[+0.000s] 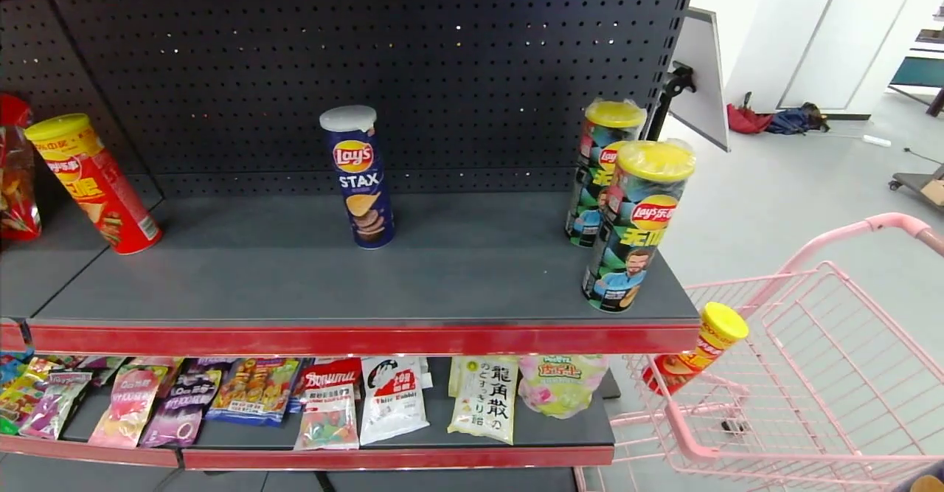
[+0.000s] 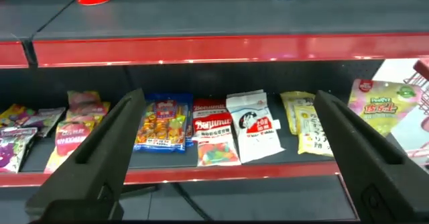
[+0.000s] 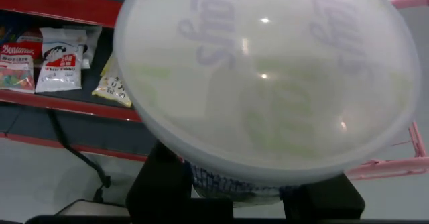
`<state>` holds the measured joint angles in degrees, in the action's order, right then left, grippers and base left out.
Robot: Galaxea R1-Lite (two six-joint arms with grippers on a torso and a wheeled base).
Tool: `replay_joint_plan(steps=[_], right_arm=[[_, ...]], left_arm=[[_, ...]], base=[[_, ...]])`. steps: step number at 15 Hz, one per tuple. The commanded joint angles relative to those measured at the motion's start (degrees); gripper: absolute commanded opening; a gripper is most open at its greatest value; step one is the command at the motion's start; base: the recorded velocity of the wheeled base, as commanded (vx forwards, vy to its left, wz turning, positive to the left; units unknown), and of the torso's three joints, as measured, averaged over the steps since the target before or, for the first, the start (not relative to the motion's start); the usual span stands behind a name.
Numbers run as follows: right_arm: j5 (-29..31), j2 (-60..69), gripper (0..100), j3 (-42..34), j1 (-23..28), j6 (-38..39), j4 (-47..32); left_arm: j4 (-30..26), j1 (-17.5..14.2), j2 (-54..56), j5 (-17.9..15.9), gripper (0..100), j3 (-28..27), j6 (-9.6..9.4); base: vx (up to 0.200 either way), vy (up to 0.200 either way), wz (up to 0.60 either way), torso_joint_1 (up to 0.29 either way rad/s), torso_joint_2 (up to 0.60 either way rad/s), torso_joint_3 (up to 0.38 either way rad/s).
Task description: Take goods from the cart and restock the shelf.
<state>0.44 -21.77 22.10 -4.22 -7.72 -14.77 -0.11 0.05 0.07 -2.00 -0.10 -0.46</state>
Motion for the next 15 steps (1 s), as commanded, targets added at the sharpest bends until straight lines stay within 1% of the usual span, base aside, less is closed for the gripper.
replay_joint_plan(steps=[1, 2, 4, 11, 13, 15], right_arm=[[0.09, 9.56, 0, -4.26, -0.26, -0.19, -0.25], [0.09, 11.31, 0, -4.87, -0.26, -0.28, -0.52], [0.00, 13.69, 0, -5.75, -0.44, -0.28, -0.43], [-0.18, 13.42, 0, -4.87, -0.35, -0.28, 0.01], [-1.41, 13.77, 0, -5.14, -0.97, -0.19, -0.08], [-1.32, 13.86, 0, -5.49, -0.88, -0.28, -0.17]], left_arm=[[0.02, -0.05, -0.07, -0.11, 100, 0.01, -0.15], [0.02, -0.05, -0.07, -0.11, 100, 0.01, -0.15], [0.02, -0.05, -0.07, -0.11, 100, 0.01, -0.15], [0.02, -0.05, -0.07, -0.02, 100, 0.01, -0.06], [0.02, -0.05, -0.07, -0.11, 100, 0.01, -0.06], [0.02, -0.05, -0.07, -0.11, 100, 0.01, -0.15]], base=[[0.000, 0.000, 0.00, 0.000, 0.00, 0.000], [0.000, 0.000, 0.00, 0.000, 0.00, 0.000], [0.000, 0.200, 0.00, -0.002, 0.00, 0.000], [0.000, 0.200, 0.00, 0.003, 0.00, -0.003], [0.000, 0.200, 0.00, -0.002, 0.00, 0.002], [0.000, 0.200, 0.00, 0.002, 0.00, 0.000]])
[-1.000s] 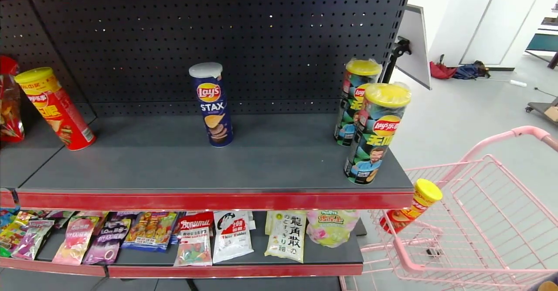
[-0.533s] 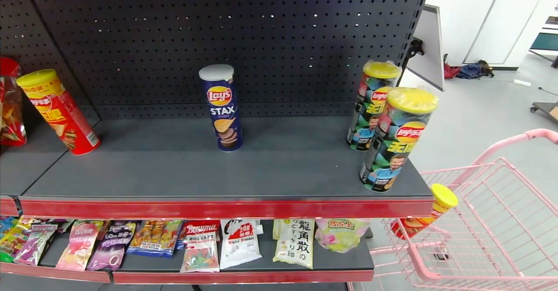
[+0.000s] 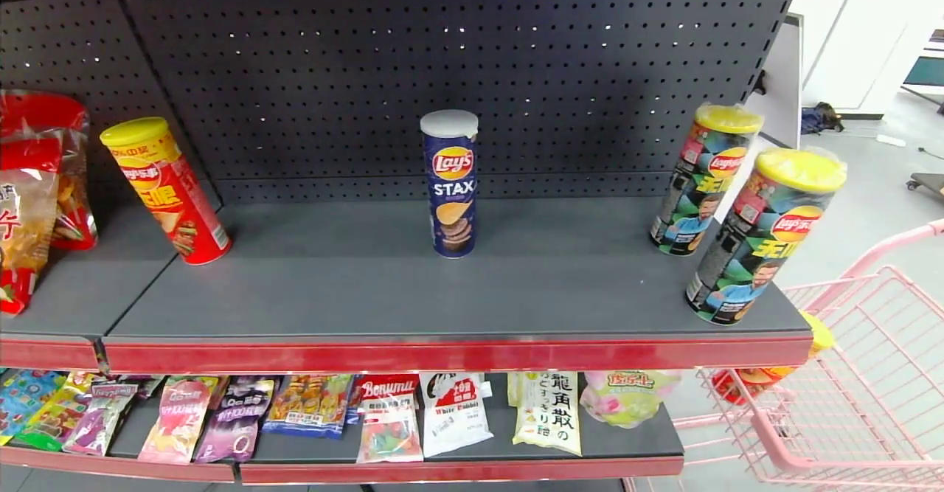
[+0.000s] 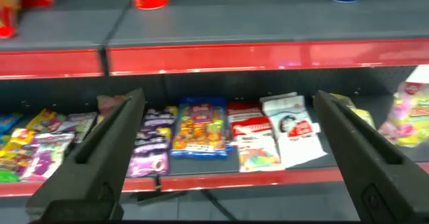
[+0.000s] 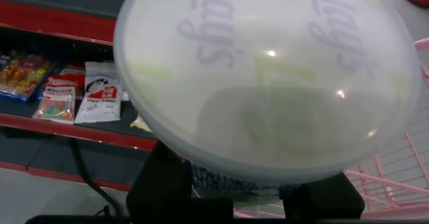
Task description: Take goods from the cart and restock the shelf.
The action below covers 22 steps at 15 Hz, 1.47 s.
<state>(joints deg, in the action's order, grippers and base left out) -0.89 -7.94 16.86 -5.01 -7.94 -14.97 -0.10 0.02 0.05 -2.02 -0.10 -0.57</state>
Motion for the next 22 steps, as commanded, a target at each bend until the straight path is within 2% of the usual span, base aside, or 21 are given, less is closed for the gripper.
replay_joint_plan(steps=[1, 3, 9, 14, 22], right_arm=[[-0.08, 0.03, 0, -0.34, -0.09, -0.06, 0.03], [-0.08, 0.03, 0, -0.34, -0.09, -0.06, 0.03], [-0.25, 0.11, 0, -0.69, -0.18, -0.06, 0.03], [-0.25, 0.03, 0, -1.13, -0.18, -0.06, 0.12], [-0.16, 0.38, 0, -1.92, -0.26, -0.06, -0.06]], left_arm=[[0.01, -0.02, -0.05, -0.09, 100, 0.01, -0.04], [0.01, -0.02, -0.05, -0.09, 100, 0.01, -0.04], [0.01, -0.02, -0.05, 0.00, 100, 0.01, -0.04], [0.01, -0.02, -0.05, 0.00, 100, 0.01, 0.05], [-0.08, 0.06, -0.40, -0.09, 100, 0.01, -0.04]], base=[[0.000, 0.200, 0.00, 0.007, 0.00, -0.002], [0.000, 0.200, 0.00, 0.002, 0.00, 0.002], [0.000, 0.000, 0.00, 0.000, 0.00, 0.000], [0.200, 0.000, 0.00, 0.000, 0.01, 0.005], [0.000, 0.000, 0.00, 0.000, 0.00, 0.000]])
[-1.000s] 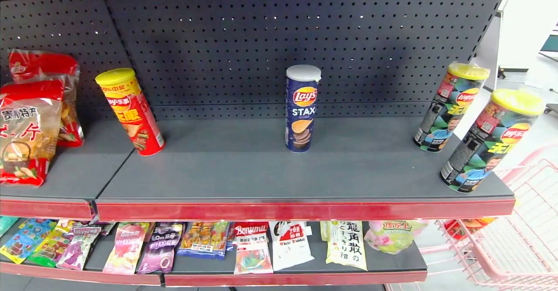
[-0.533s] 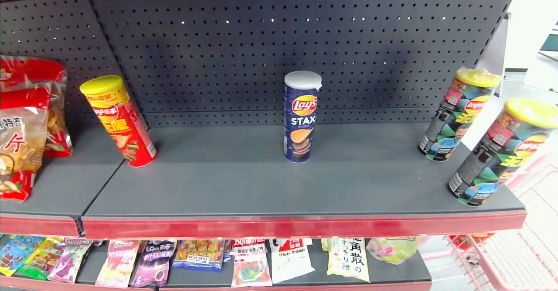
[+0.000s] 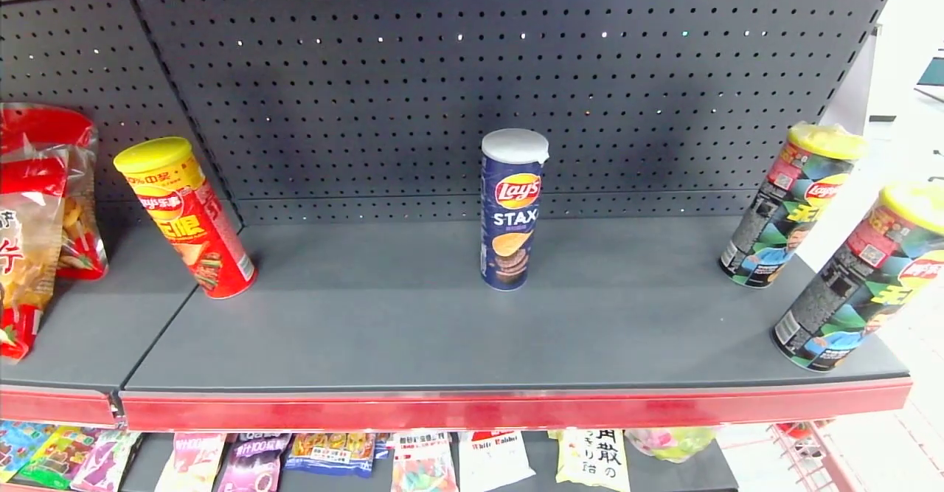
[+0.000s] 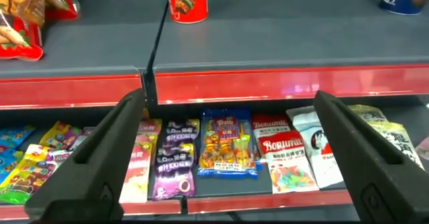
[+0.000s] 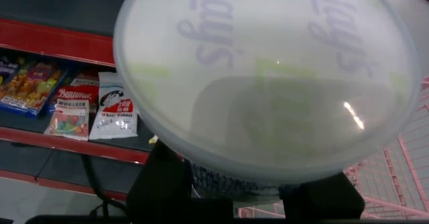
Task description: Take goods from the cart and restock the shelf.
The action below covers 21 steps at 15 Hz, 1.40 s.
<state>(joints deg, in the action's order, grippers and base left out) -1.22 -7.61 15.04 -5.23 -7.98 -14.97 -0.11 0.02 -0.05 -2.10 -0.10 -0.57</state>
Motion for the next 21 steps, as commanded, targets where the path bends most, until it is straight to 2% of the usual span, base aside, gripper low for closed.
replay_joint_plan(steps=[1, 2, 3, 4, 5, 6, 7, 8, 9, 10, 11, 12, 13, 14, 15, 18, 21], right_arm=[[-0.98, 0.40, 0, -0.45, -0.22, 0.25, -0.06], [-3.18, 1.19, 0, -1.24, -0.66, 0.25, 0.12], [-4.05, 2.07, 0, -1.16, -0.83, 0.34, 0.12], [-4.14, 1.98, 0, -0.89, -0.75, 0.25, -0.06], [-4.05, 1.98, 0, -0.89, -0.75, 0.25, -0.06], [-4.05, 1.89, 0, -0.89, -0.75, 0.25, -0.15], [-4.05, 1.89, 0, -1.07, -0.75, 0.07, -0.15], [-4.14, 1.63, 0, -0.89, -0.75, 0.07, -0.15], [-4.05, 1.63, 0, -0.80, -0.66, 0.07, -0.06], [-4.05, 1.54, 0, -0.80, -0.66, 0.07, 0.03], [-3.97, 1.63, 0, -0.80, -0.66, 0.07, 0.03], [-4.05, 1.72, 0, -0.80, -0.66, 0.07, 0.03], [-3.97, 1.63, 0, -0.72, -0.57, 0.07, 0.12], [-4.05, 1.63, 0, -0.72, -0.57, 0.07, 0.12], [-3.97, 1.45, 0, -0.72, -0.48, 0.07, 0.20], [-3.97, 1.81, 0, -0.72, -0.40, 0.07, 0.03], [-3.97, 1.54, 0, -0.45, -0.40, 0.07, 0.12]], left_arm=[[-0.07, 0.06, -1.97, -0.01, 100, -0.08, -0.04], [-0.07, 0.06, -3.64, -0.01, 100, -0.08, -0.13], [0.11, 1.82, -3.64, -1.33, 100, -0.17, -0.83], [0.20, 2.96, -6.89, -3.70, 100, -5.70, -0.57], [-0.15, 4.11, -18.41, -5.81, 100, -17.04, 2.68], [-0.07, 4.55, -22.71, -7.13, 100, -21.52, 4.79], [0.20, 7.80, -34.58, -14.25, 100, -31.89, 3.21], [0.46, 9.29, -39.15, -17.50, 100, -33.92, 0.22], [2.66, 11.75, -48.20, -22.95, 100, -35.23, -4.96], [8.11, 12.02, -56.20, -25.50, 100, -36.55, -7.34], [14.44, 13.95, -63.58, -29.02, 100, -38.57, -8.04], [18.04, 16.76, -70.44, -31.13, 100, -41.83, -7.86], [19.36, 17.20, -77.03, -31.39, 100, -45.61, -8.13], [19.36, 17.20, -77.38, -31.39, 100, -45.87, -8.22], [19.53, 19.84, -84.59, -31.48, 100, -51.14, -8.39], [20.41, 23.88, -94.08, -31.65, 100, -58.00, -8.39], [25.16, 25.02, -102.17, -31.48, 100, -62.74, -8.48]], base=[[0.000, 0.000, 0.00, 0.000, 0.00, 0.000], [0.000, 0.000, 0.00, 0.000, 0.00, 0.000], [0.000, 0.000, 0.00, 0.000, 0.00, 0.000], [0.000, 0.000, 0.00, 0.000, 0.00, 0.000], [0.000, 0.000, 0.00, 0.000, 0.00, 0.000], [0.000, 0.000, 0.00, 0.000, 0.00, 0.000], [0.000, 0.000, 0.00, 0.000, 0.00, 0.000], [0.000, 0.000, 0.00, 0.000, 0.00, 0.000], [0.000, 0.000, 0.00, 0.000, 0.00, 0.000], [0.000, 0.000, 0.00, 0.000, 0.00, 0.000], [0.000, 0.000, 0.00, 0.000, 0.00, 0.000], [0.000, 0.000, 0.00, 0.000, 0.00, 0.000], [0.000, 0.000, 0.00, 0.000, 0.00, 0.000], [0.000, 0.000, 0.00, 0.000, 0.00, 0.000], [0.000, 0.000, 0.00, 0.000, 0.00, 0.000], [0.000, 0.000, 0.00, 0.000, 0.00, 0.000], [0.000, 0.000, 0.00, 0.000, 0.00, 0.000]])
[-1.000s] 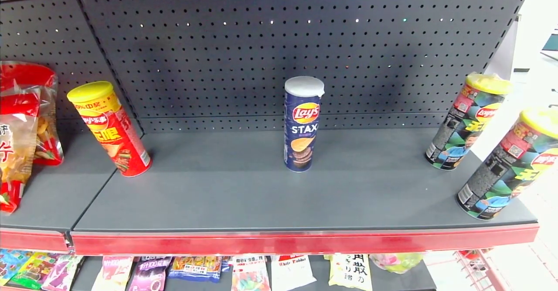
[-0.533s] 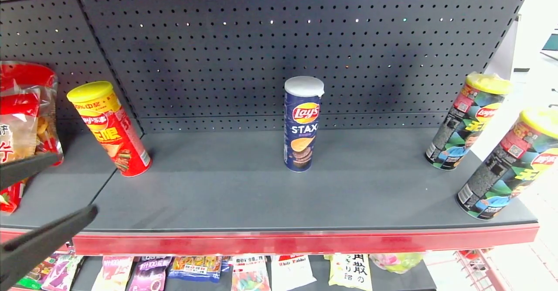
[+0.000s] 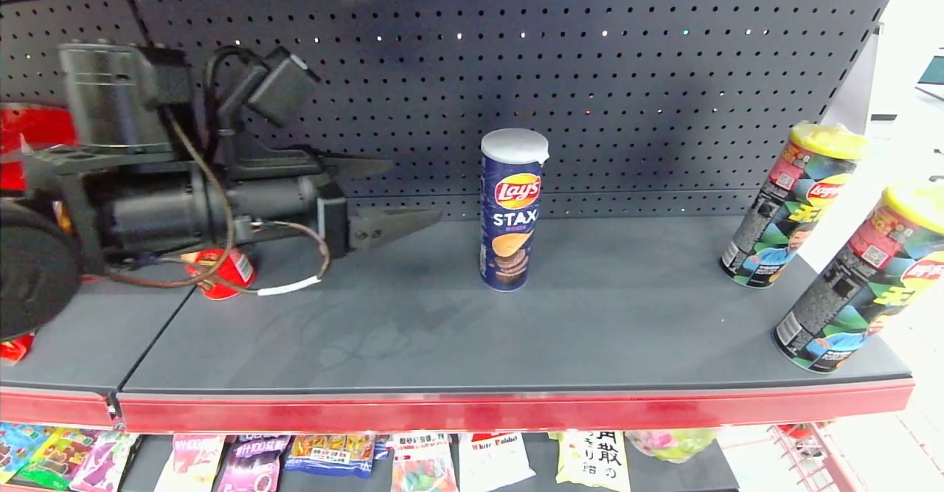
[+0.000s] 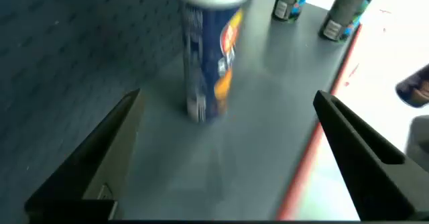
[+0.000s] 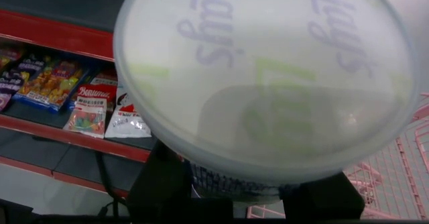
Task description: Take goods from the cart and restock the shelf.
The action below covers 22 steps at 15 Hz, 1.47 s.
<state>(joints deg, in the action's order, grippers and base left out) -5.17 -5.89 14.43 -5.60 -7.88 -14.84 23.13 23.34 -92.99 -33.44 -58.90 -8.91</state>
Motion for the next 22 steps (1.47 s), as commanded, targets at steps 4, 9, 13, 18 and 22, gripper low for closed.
replay_joint_plan(steps=[4, 9, 13, 18, 22], right_arm=[[-0.02, -0.09, 0, 0.07, -0.03, -0.04, -0.28], [-0.02, -0.18, 0, -0.11, -0.03, -0.04, -0.37], [-0.02, 0.09, 0, -0.20, -0.03, -0.04, -0.37], [0.07, 0.09, 0, -0.20, -0.03, -0.04, -0.46], [-0.02, 0.18, 0, -0.28, -0.03, -0.04, -0.37]], left_arm=[[2.89, 2.93, -17.23, -0.31, 100, -11.76, -2.51], [2.54, 4.25, -22.67, -0.40, 100, -18.61, -2.51], [2.27, 5.04, -26.45, -0.31, 100, -23.89, -2.43], [-0.19, 5.40, -27.95, -0.57, 100, -26.96, -2.34], [-0.19, 5.40, -29.62, -0.57, 100, -29.43, -2.34]], base=[[0.000, 0.000, 0.00, 0.000, 0.00, 0.000], [0.000, 0.000, 0.00, 0.000, 0.00, 0.000], [0.000, 0.000, 0.00, 0.000, 0.00, 0.000], [0.000, 0.000, 0.00, 0.000, 0.00, 0.000], [0.000, 0.000, 0.00, 0.000, 0.00, 0.000]])
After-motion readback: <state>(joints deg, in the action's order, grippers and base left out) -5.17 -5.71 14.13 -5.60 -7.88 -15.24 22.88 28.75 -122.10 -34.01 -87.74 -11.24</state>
